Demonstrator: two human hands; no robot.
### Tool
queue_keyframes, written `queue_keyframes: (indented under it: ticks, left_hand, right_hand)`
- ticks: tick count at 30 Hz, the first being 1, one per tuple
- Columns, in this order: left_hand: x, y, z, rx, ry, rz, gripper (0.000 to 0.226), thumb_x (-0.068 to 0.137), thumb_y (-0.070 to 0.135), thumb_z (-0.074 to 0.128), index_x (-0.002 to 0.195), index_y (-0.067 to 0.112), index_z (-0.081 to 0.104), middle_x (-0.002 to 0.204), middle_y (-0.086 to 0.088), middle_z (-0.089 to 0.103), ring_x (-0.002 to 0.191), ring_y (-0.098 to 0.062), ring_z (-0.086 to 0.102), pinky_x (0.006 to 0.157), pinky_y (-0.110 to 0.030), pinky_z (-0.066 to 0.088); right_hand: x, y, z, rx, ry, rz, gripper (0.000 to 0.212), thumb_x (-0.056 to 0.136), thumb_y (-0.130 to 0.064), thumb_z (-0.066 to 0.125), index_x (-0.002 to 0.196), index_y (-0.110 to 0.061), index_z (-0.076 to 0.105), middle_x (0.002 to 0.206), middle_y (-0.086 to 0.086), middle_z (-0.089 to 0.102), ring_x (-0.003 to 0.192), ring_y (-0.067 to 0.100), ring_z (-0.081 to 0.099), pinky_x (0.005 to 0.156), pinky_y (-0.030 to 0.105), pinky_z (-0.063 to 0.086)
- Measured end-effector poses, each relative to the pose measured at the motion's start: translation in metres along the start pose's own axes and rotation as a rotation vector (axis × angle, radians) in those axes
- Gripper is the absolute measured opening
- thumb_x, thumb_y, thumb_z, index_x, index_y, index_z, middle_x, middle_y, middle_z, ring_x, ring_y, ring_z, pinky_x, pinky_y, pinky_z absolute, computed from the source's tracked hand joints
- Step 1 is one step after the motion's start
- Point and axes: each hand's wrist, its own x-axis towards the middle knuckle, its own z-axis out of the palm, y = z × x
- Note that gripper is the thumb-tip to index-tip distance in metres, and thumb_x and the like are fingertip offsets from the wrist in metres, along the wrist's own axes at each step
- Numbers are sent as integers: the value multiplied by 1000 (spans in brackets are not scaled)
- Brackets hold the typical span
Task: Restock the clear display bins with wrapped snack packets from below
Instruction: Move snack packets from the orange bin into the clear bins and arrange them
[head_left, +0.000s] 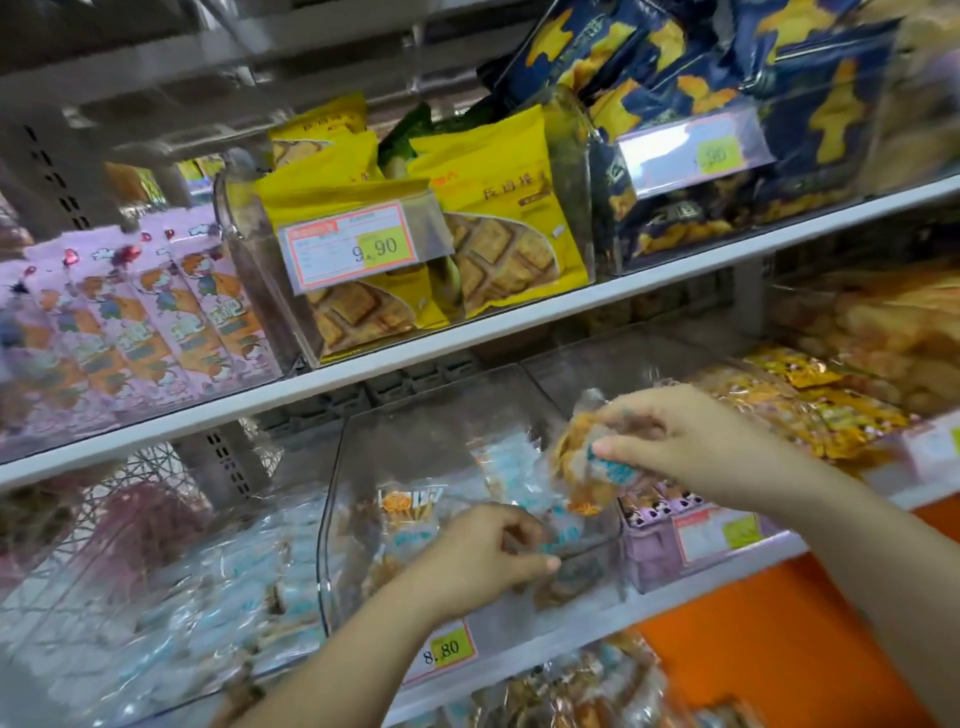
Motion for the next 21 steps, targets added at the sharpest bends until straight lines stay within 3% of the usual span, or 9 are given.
queue_keyframes:
  ticks: [4,7,9,12,16,21]
  left_hand:
    - [3,-1,1,-315,20,-116,10,87,23,68,78,21,64,80,-3,67,68,-16,66,78,-37,56]
    - [4,2,0,-452,22,-214,17,95,16,57,79,19,56,74,2,61,56,-6,65,61,-22,53]
    - [7,3,2,-491,38,-268,19,99,15,49,81,19,52,72,3,59,57,-5,65,58,-20,51]
    - [11,5,4,-580,53,-324,23,102,9,37,83,16,49,71,-2,65,59,-7,67,60,-23,52]
    - [13,4,5,-691,84,-349,24,100,8,43,78,14,52,62,-1,64,57,-11,64,64,-28,54]
    - [14,-1,8,-734,110,-354,27,100,5,43,75,11,52,47,2,59,44,-10,55,63,-33,47]
  right_hand:
    - [1,2,2,-130,-41,-16,12,89,-28,63,79,-24,68,71,1,63,53,0,47,53,19,38]
    - [3,3,4,-170,-51,0,20,89,-29,64,69,-28,61,65,-7,58,58,2,51,59,26,44]
    - [4,3,6,-193,-61,4,26,89,-29,64,64,-26,56,63,-7,54,58,5,49,62,32,46]
    - [8,0,12,-315,-98,-19,35,89,-31,63,60,-30,45,58,-9,42,51,2,38,51,18,29]
    - [13,0,29,-461,-226,-57,12,90,-34,61,79,-29,61,66,-14,47,60,-1,44,53,14,30]
    - [22,0,48,-668,-351,-41,17,92,-34,57,85,-22,47,72,-8,44,66,6,43,53,23,30]
